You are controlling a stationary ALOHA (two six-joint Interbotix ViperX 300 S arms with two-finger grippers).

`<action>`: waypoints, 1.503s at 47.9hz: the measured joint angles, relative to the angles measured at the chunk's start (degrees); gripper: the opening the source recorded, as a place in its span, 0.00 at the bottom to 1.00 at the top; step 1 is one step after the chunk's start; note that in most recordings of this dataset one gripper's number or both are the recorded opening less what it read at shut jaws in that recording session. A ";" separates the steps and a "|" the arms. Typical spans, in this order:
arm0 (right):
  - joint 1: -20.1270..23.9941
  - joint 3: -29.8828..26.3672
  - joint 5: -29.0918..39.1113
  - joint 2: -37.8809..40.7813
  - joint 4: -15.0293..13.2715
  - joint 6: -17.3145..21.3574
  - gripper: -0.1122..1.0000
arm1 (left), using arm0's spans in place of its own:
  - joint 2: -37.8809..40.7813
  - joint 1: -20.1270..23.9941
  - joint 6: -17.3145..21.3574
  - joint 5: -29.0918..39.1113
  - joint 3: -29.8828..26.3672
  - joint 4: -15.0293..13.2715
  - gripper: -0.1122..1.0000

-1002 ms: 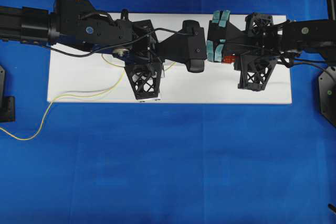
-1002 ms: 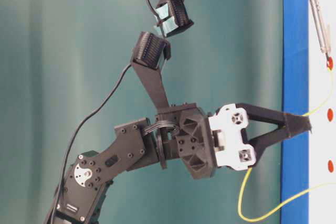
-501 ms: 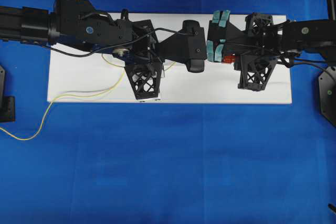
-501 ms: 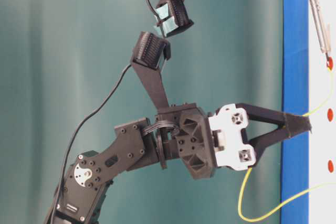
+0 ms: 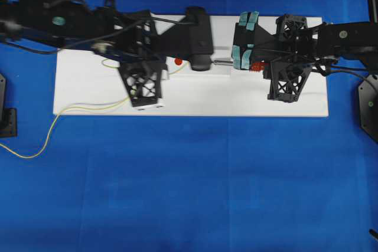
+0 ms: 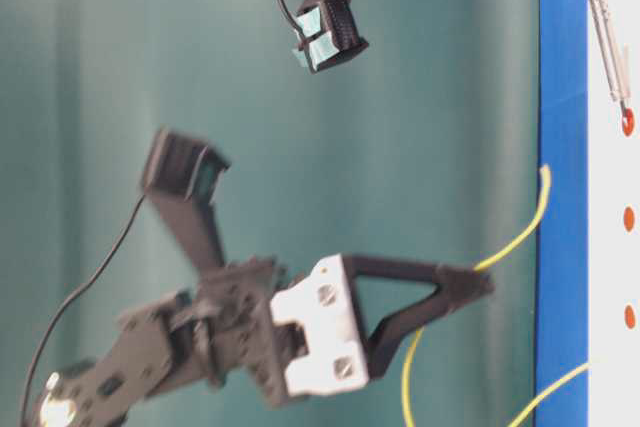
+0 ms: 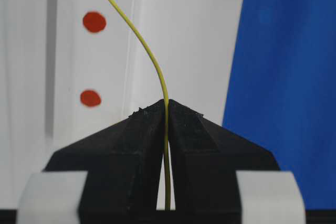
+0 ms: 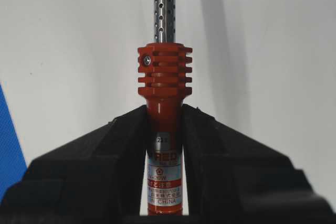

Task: Touch the tip of the soldering iron to the tip of the solder at the mark.
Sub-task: 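Withdraw both tools from the strip and lower them to the table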

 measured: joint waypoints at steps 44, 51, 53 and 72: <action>0.00 9.93 -4.75 -23.29 -0.44 3.96 0.16 | -10.99 -0.26 -0.35 -8.88 12.22 0.00 0.11; 0.00 10.20 -5.89 -22.94 -0.35 5.27 0.16 | -11.95 -0.35 -0.62 -10.72 13.45 -0.09 0.11; 0.00 10.20 -6.06 -22.94 -0.09 5.89 0.16 | -12.04 -0.53 -1.05 -10.90 13.54 -0.09 0.11; 14.77 10.20 -13.89 -23.82 1.41 12.74 0.16 | -15.64 -13.01 -10.46 -17.14 17.58 -0.18 0.11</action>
